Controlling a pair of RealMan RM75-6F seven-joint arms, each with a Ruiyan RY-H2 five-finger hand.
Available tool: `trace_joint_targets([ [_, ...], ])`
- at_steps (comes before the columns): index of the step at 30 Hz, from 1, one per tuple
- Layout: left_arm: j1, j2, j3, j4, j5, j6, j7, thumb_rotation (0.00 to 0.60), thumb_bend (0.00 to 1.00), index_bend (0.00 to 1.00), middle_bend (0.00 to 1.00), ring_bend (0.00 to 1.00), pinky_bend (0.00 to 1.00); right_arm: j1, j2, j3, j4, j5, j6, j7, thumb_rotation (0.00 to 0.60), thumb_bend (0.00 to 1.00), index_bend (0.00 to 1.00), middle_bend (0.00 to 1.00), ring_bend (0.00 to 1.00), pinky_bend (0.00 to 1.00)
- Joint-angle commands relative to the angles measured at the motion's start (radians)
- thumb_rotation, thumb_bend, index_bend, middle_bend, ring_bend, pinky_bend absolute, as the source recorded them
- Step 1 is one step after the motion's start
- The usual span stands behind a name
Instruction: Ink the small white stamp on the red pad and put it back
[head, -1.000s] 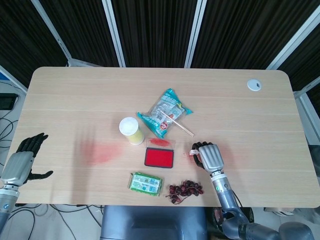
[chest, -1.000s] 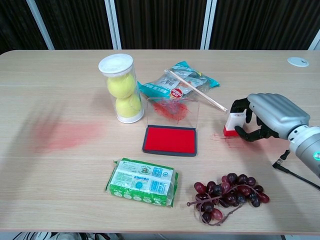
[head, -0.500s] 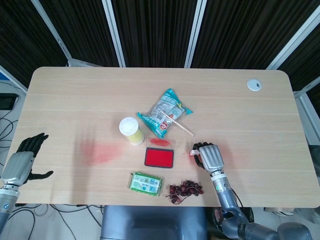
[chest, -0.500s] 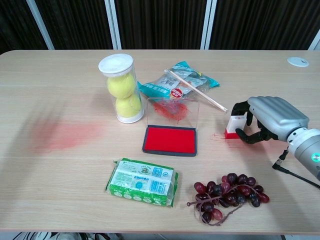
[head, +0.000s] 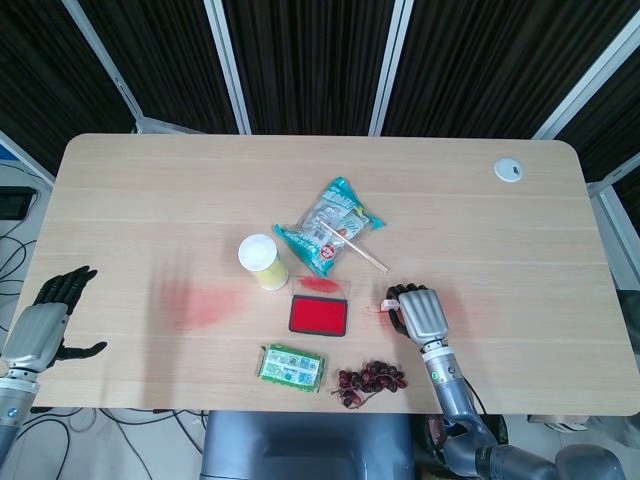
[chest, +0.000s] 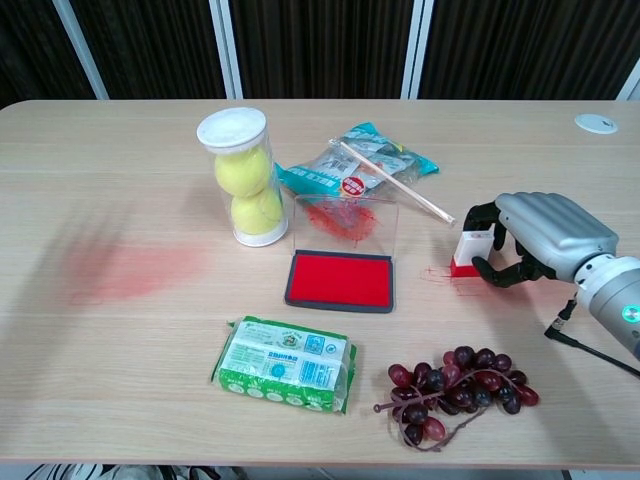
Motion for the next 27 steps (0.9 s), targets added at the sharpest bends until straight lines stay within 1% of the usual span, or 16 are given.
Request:
trace_joint_targets([
  [1, 0.000, 0.000, 0.000, 0.000, 0.000, 0.000, 0.000, 0.600, 0.04, 0.05, 0.00, 0.00, 0.00, -0.001, 0.000, 0.000, 0.000, -0.001, 0.002, -0.001, 0.600, 0.55, 0.67, 0.48, 0.45, 0.52],
  [3, 0.000, 0.000, 0.000, 0.000, 0.000, 0.000, 0.000, 0.600, 0.04, 0.05, 0.00, 0.00, 0.00, -0.001, 0.000, 0.000, 0.000, -0.001, 0.001, -0.002, 0.600, 0.55, 0.65, 0.48, 0.44, 0.52],
  [7, 0.000, 0.000, 0.000, 0.000, 0.000, -0.001, 0.000, 0.600, 0.04, 0.05, 0.00, 0.00, 0.00, -0.001, 0.001, 0.001, -0.001, 0.002, -0.002, -0.005, 0.600, 0.54, 0.54, 0.48, 0.44, 0.52],
  [8, 0.000, 0.000, 0.000, 0.000, 0.000, -0.001, 0.000, 0.600, 0.04, 0.05, 0.00, 0.00, 0.00, -0.001, 0.001, 0.002, -0.001, 0.003, -0.002, -0.006, 0.600, 0.54, 0.53, 0.48, 0.44, 0.52],
  [17, 0.000, 0.000, 0.000, -0.001, -0.001, -0.001, 0.000, 0.600, 0.04, 0.05, 0.00, 0.00, 0.00, -0.002, 0.003, 0.002, -0.005, 0.006, -0.007, -0.011, 0.600, 0.54, 0.48, 0.48, 0.44, 0.52],
  [21, 0.000, 0.000, 0.000, -0.001, -0.001, -0.001, 0.001, 0.600, 0.04, 0.05, 0.00, 0.00, 0.00, -0.002, 0.004, 0.003, -0.008, 0.008, -0.009, -0.013, 0.600, 0.53, 0.46, 0.46, 0.43, 0.49],
  [27, 0.000, 0.001, 0.000, -0.001, -0.001, -0.001, 0.001, 0.600, 0.04, 0.05, 0.00, 0.00, 0.00, -0.002, 0.007, 0.005, -0.014, 0.016, -0.018, -0.023, 0.600, 0.51, 0.44, 0.43, 0.41, 0.48],
])
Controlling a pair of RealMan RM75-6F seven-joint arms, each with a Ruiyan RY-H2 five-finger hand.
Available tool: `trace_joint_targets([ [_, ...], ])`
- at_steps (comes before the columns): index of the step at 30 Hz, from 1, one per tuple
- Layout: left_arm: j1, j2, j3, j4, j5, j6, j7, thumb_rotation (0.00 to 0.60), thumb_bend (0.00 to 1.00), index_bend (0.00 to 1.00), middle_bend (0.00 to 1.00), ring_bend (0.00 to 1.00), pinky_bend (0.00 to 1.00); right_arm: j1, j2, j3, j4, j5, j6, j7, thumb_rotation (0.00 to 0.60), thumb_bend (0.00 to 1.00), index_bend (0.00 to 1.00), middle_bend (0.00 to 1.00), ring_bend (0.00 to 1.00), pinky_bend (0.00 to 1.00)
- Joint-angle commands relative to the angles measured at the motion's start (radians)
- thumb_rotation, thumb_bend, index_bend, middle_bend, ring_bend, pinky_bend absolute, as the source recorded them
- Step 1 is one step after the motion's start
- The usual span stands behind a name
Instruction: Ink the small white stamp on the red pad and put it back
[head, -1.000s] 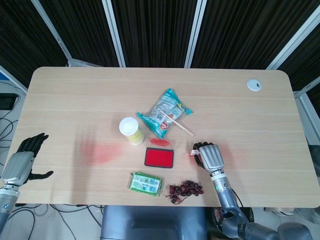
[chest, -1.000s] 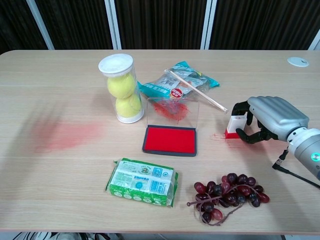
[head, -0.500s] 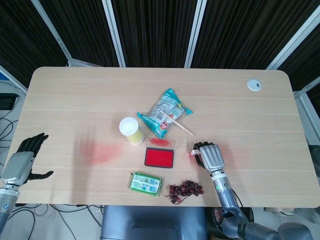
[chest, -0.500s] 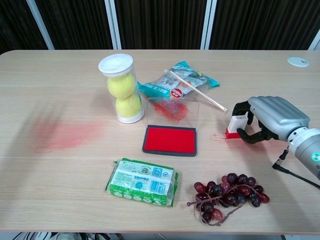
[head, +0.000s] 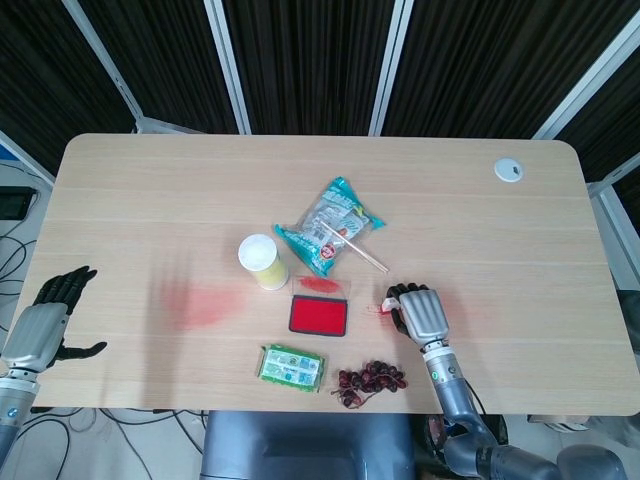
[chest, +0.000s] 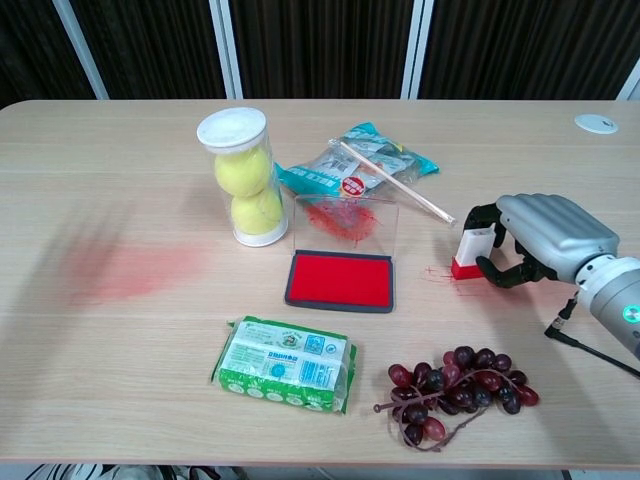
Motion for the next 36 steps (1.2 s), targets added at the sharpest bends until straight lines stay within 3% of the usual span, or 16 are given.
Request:
trace_joint_targets([
  [1, 0.000, 0.000, 0.000, 0.000, 0.000, 0.000, 0.000, 0.600, 0.04, 0.05, 0.00, 0.00, 0.00, 0.000, 0.001, 0.001, -0.003, 0.004, -0.004, -0.005, 0.600, 0.51, 0.44, 0.43, 0.41, 0.48],
  [11, 0.000, 0.000, 0.000, 0.001, 0.001, 0.000, -0.001, 0.600, 0.04, 0.05, 0.00, 0.00, 0.00, -0.001, 0.002, 0.001, -0.006, 0.007, -0.006, -0.011, 0.600, 0.48, 0.43, 0.41, 0.40, 0.47],
  [20, 0.000, 0.000, 0.000, 0.000, 0.001, 0.000, -0.001, 0.600, 0.04, 0.05, 0.00, 0.00, 0.00, -0.002, 0.007, 0.001, -0.013, 0.015, -0.014, -0.025, 0.600, 0.40, 0.39, 0.36, 0.36, 0.44],
  [30, 0.000, 0.001, 0.000, 0.000, 0.000, 0.000, -0.004, 0.600, 0.04, 0.05, 0.00, 0.00, 0.00, -0.008, 0.041, 0.003, -0.068, 0.033, -0.021, -0.077, 0.600, 0.27, 0.25, 0.18, 0.21, 0.33],
  [36, 0.000, 0.001, 0.001, 0.001, 0.004, 0.001, -0.005, 0.600, 0.04, 0.05, 0.00, 0.00, 0.00, -0.022, 0.126, 0.008, -0.175, 0.027, 0.017, -0.143, 0.600, 0.24, 0.19, 0.11, 0.14, 0.29],
])
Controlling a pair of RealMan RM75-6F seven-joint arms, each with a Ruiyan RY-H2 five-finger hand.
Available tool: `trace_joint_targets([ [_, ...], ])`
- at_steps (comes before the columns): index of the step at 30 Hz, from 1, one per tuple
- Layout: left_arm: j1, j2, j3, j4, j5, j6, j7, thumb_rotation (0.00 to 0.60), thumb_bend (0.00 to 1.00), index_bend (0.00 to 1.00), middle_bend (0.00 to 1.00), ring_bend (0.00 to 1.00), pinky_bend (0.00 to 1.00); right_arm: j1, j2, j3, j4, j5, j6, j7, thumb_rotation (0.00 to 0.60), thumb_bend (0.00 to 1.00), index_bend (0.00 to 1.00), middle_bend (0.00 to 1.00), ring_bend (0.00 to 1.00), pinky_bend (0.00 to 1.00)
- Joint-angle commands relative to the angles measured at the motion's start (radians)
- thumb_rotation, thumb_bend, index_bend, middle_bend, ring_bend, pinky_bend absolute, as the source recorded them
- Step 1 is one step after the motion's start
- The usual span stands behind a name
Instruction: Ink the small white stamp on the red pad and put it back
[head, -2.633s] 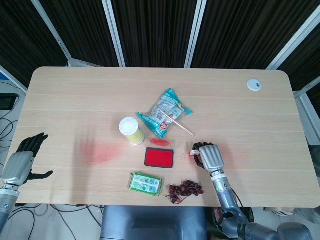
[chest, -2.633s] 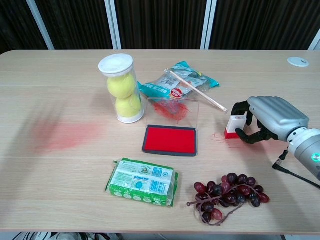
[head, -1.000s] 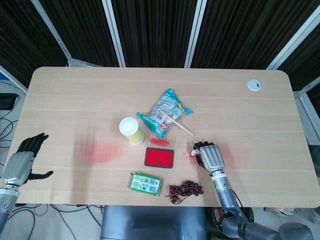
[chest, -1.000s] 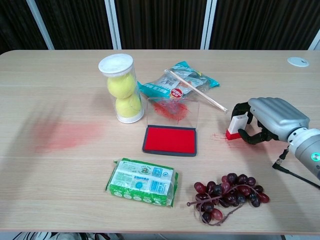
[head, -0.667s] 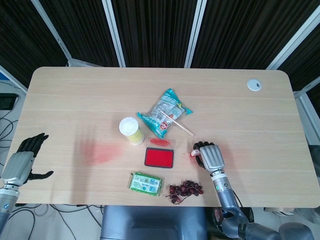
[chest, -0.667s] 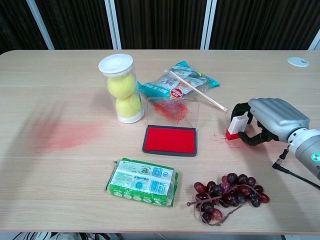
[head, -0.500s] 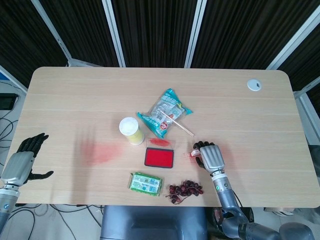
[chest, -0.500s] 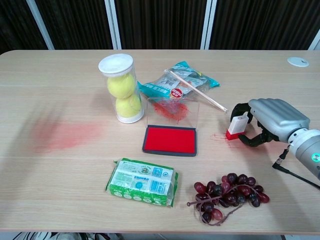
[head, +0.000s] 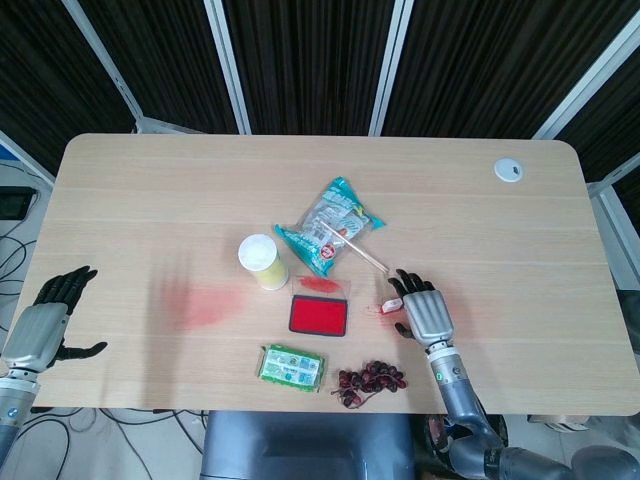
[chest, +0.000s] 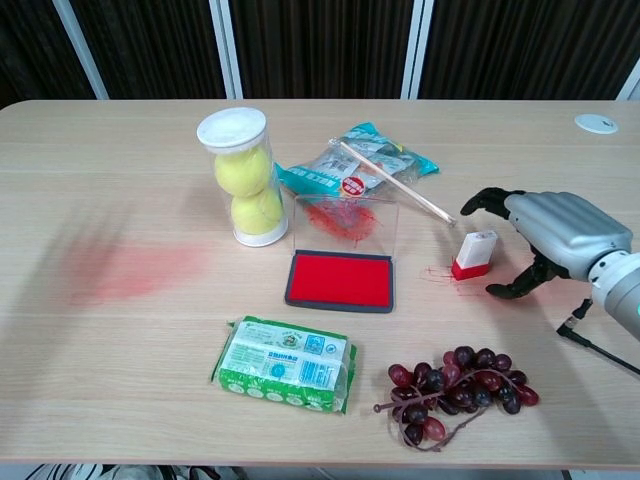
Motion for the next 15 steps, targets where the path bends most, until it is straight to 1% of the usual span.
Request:
trace_joint_targets([
  [1, 0.000, 0.000, 0.001, 0.000, 0.002, 0.001, 0.000, 0.600, 0.04, 0.05, 0.00, 0.00, 0.00, -0.015, 0.071, 0.003, -0.083, -0.007, 0.035, -0.045, 0.600, 0.23, 0.18, 0.11, 0.14, 0.28],
  [3, 0.000, 0.001, 0.001, 0.000, 0.003, 0.001, 0.001, 0.600, 0.04, 0.05, 0.00, 0.00, 0.00, -0.024, 0.111, 0.000, -0.127, -0.018, 0.056, -0.063, 0.600, 0.23, 0.16, 0.10, 0.12, 0.27],
  [5, 0.002, 0.001, 0.002, -0.001, 0.004, 0.004, 0.000, 0.600, 0.04, 0.05, 0.00, 0.00, 0.00, -0.055, 0.205, -0.010, -0.213, -0.043, 0.109, -0.099, 0.600, 0.22, 0.14, 0.08, 0.10, 0.26],
  [7, 0.003, 0.002, 0.002, -0.002, 0.006, 0.005, 0.000, 0.600, 0.04, 0.05, 0.00, 0.00, 0.00, -0.072, 0.263, -0.020, -0.274, -0.045, 0.122, -0.123, 0.600, 0.20, 0.10, 0.05, 0.07, 0.25],
  [12, 0.005, 0.002, 0.004, -0.003, 0.011, 0.012, 0.002, 0.600, 0.04, 0.05, 0.00, 0.00, 0.00, -0.115, 0.368, -0.040, -0.365, -0.055, 0.163, -0.145, 0.600, 0.17, 0.03, 0.00, 0.01, 0.21],
  [15, 0.008, 0.001, 0.004, -0.001, 0.017, 0.020, 0.006, 0.600, 0.04, 0.04, 0.00, 0.00, 0.00, -0.149, 0.419, -0.051, -0.390, -0.060, 0.204, -0.140, 0.600, 0.16, 0.00, 0.00, 0.00, 0.19],
])
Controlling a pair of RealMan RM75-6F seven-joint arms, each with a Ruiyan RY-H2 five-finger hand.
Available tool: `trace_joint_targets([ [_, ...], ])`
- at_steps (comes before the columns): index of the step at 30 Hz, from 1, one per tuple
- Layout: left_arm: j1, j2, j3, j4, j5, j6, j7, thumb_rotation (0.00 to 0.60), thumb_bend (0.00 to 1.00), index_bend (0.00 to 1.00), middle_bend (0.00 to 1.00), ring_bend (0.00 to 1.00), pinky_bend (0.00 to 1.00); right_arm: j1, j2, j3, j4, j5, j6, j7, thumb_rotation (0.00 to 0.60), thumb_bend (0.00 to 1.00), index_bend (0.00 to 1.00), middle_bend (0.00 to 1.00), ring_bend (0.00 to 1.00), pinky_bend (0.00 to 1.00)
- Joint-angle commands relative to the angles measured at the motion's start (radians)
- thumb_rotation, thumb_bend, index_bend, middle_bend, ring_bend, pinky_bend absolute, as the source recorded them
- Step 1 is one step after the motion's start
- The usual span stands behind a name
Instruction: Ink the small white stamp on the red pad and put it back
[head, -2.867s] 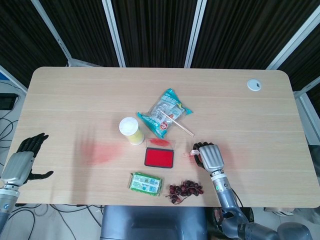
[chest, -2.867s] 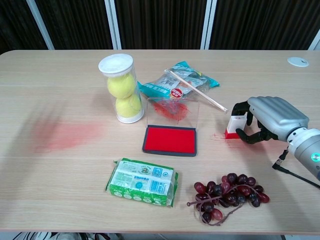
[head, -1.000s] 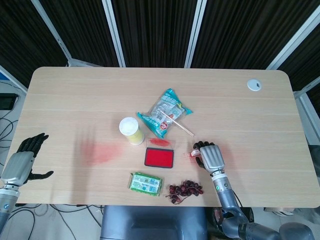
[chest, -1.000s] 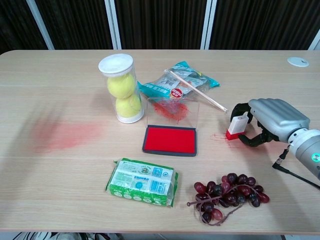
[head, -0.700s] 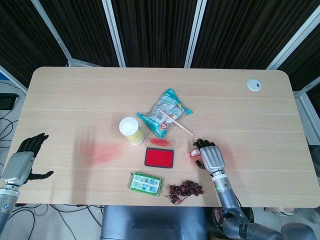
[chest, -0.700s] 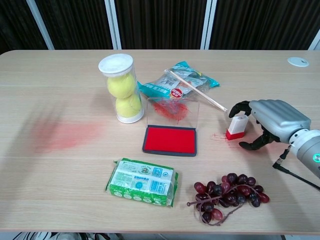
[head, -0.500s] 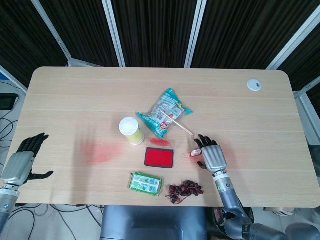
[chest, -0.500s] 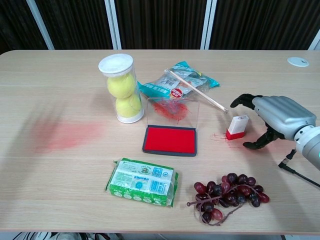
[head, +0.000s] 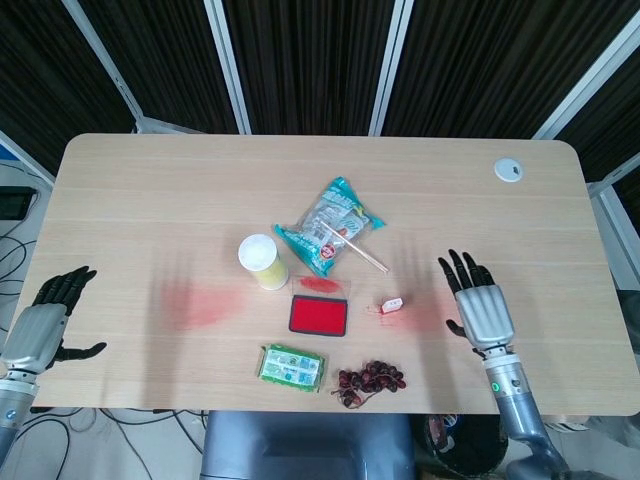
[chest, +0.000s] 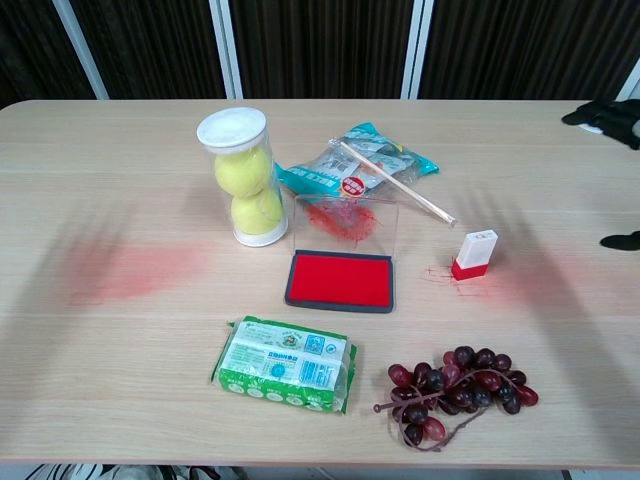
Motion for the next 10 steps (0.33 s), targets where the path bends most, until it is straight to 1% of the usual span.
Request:
trace_joint_targets([
  [1, 0.003, -0.002, 0.000, 0.001, 0.005, 0.008, 0.004, 0.600, 0.04, 0.02, 0.00, 0.00, 0.00, -0.057, 0.073, -0.022, -0.046, -0.013, 0.064, 0.004, 0.600, 0.15, 0.00, 0.00, 0.00, 0.19],
  [3, 0.005, -0.006, 0.000, 0.004, 0.010, 0.018, 0.009, 0.600, 0.04, 0.00, 0.00, 0.00, 0.00, -0.093, 0.120, -0.032, -0.080, -0.019, 0.104, 0.041, 0.600, 0.15, 0.00, 0.00, 0.00, 0.19],
  [6, 0.007, -0.012, 0.001, 0.009, 0.016, 0.025, 0.021, 0.600, 0.04, 0.00, 0.00, 0.00, 0.00, -0.128, 0.164, -0.043, -0.108, -0.032, 0.145, 0.078, 0.600, 0.14, 0.00, 0.00, 0.00, 0.19],
  [10, 0.006, -0.017, 0.000, 0.012, 0.018, 0.028, 0.032, 0.600, 0.04, 0.00, 0.00, 0.00, 0.00, -0.158, 0.193, -0.053, -0.115, -0.047, 0.184, 0.093, 0.600, 0.14, 0.00, 0.00, 0.00, 0.19],
])
